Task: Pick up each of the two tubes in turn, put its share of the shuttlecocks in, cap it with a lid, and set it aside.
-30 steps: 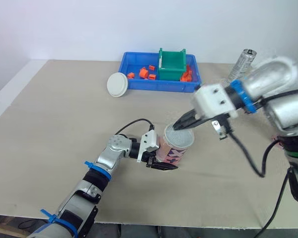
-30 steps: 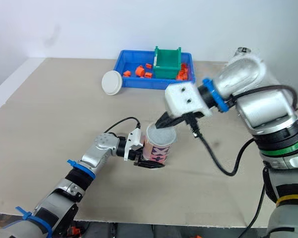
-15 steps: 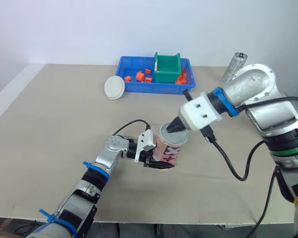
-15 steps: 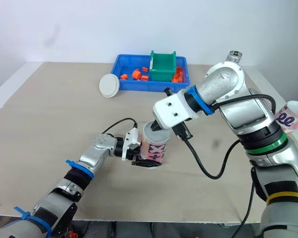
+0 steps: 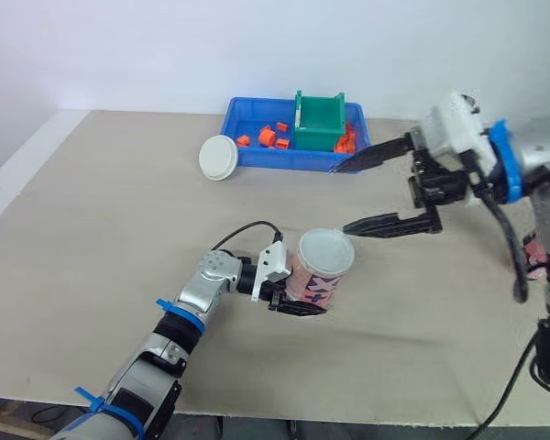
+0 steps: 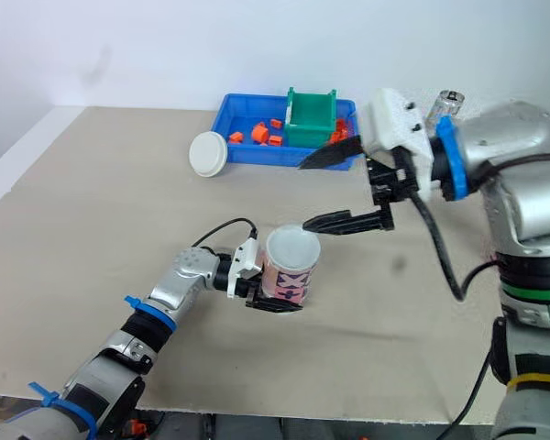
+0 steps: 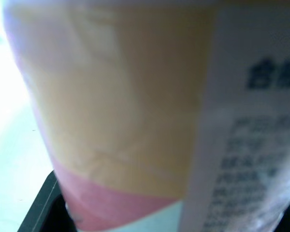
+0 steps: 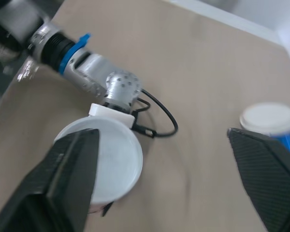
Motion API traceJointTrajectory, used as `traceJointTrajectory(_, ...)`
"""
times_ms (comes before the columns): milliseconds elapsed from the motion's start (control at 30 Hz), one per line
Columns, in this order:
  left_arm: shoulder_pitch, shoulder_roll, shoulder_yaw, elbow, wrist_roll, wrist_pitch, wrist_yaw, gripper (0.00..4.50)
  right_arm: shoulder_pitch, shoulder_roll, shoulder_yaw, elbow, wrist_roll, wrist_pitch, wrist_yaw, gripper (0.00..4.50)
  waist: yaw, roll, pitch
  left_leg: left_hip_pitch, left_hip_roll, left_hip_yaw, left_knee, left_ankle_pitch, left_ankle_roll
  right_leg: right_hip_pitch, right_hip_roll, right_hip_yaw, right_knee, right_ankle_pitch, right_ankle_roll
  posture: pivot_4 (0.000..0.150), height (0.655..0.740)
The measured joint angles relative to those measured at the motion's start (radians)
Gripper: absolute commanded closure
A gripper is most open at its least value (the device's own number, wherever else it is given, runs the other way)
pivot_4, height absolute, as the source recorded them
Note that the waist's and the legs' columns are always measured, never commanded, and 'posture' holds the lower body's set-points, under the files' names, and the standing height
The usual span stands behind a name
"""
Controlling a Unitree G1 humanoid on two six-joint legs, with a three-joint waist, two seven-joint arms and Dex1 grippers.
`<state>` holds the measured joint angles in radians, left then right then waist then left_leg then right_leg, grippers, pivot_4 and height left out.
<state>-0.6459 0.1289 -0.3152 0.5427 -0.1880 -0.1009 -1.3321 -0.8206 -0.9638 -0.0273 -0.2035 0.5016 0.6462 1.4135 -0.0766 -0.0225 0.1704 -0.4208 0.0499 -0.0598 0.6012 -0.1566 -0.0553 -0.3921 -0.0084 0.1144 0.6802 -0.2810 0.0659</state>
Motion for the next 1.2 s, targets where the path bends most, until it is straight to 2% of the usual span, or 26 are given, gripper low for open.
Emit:
traceJointTrajectory(33,0.000,-0.001,0.001,0.000,-0.001,0.000,-0.001,0.78,0.081,-0.019,-0.031,-0.029,0.008,0.015,-0.022,0.00,0.001,0.000,0.000,0.000,0.000,0.000,0.000,0.000,0.000,0.000,0.000,0.000,0.000,0.000,0.000,0.150,0.7355)
traceJointTrajectory(100,0.001,0.007,0.001,0.007,-0.002,0.018,-0.008,0.13,0.168,-0.028,-0.051,-0.059,0.014,0.030,-0.046,0.00,-0.001,0.001,0.000,0.000,0.000,0.000,0.000,0.000,0.000,-0.001,0.000,0.000,0.000,0.000,0.000,0.150,0.7355)
traceJointTrajectory(133,0.008,0.017,0.003,0.018,-0.007,0.033,-0.017,0.06,0.233,-0.029,-0.060,-0.088,0.017,0.042,-0.072,0.00,-0.003,0.003,0.002,-0.001,0.000,0.001,0.000,0.000,0.000,-0.002,0.000,0.001,0.000,0.000,0.000,0.150,0.7355)
traceJointTrajectory(233,0.007,0.025,0.008,0.008,-0.018,0.057,-0.041,0.06,0.288,-0.029,-0.074,-0.120,0.023,0.049,-0.114,0.00,-0.003,0.006,0.003,-0.002,-0.001,0.001,0.000,0.000,0.000,-0.003,0.000,0.001,0.000,0.001,0.001,0.150,0.7355)
traceJointTrajectory(333,0.015,0.071,0.015,-0.030,-0.042,0.103,-0.084,0.06,0.387,-0.030,-0.126,-0.165,0.019,0.044,-0.181,0.00,-0.001,0.005,0.004,-0.004,0.000,0.000,0.000,0.000,0.000,-0.004,0.000,0.001,0.000,0.000,0.001,0.150,0.7355)
traceJointTrajectory(500,0.045,0.140,0.043,-0.115,-0.103,0.183,-0.142,0.06,0.496,-0.030,-0.129,-0.183,-0.011,0.006,-0.232,0.00,0.001,0.005,0.004,-0.008,-0.001,0.000,0.000,0.000,0.000,-0.008,0.000,0.001,0.000,0.000,0.001,0.150,0.7355)
traceJointTrajectory(700,0.104,0.300,0.108,-0.231,-0.150,0.233,-0.179,0.06,0.620,-0.044,-0.133,-0.206,-0.036,-0.051,-0.242,0.00,0.000,0.004,0.005,-0.008,0.000,0.000,0.000,0.000,0.000,-0.008,0.000,0.000,0.000,0.000,0.001,0.150,0.7355)
traceJointTrajectory(833,0.132,0.374,0.204,-0.335,-0.242,0.320,-0.166,0.06,0.687,-0.029,-0.099,-0.240,-0.074,-0.106,-0.269,0.00,0.001,0.002,0.006,-0.008,0.000,0.000,0.001,0.000,0.000,-0.008,0.000,0.000,0.000,0.000,0.001,0.150,0.7355)
traceJointTrajectory(1067,0.143,0.471,0.338,-0.589,-0.448,0.546,-0.092,0.06,0.689,0.057,-0.018,-0.257,-0.094,-0.147,-0.331,0.00,0.001,-0.001,0.008,-0.008,0.000,0.000,0.001,0.000,0.000,-0.008,0.000,0.000,0.000,0.001,0.002,0.150,0.7355)
traceJointTrajectory(1200,0.200,0.541,0.360,-0.683,-0.472,0.567,-0.086,0.06,0.675,0.089,0.044,-0.265,-0.117,-0.166,-0.352,0.00,0.000,-0.002,0.008,-0.008,0.001,0.000,0.001,0.000,0.000,-0.008,0.000,0.000,0.000,0.000,0.001,0.150,0.7355)
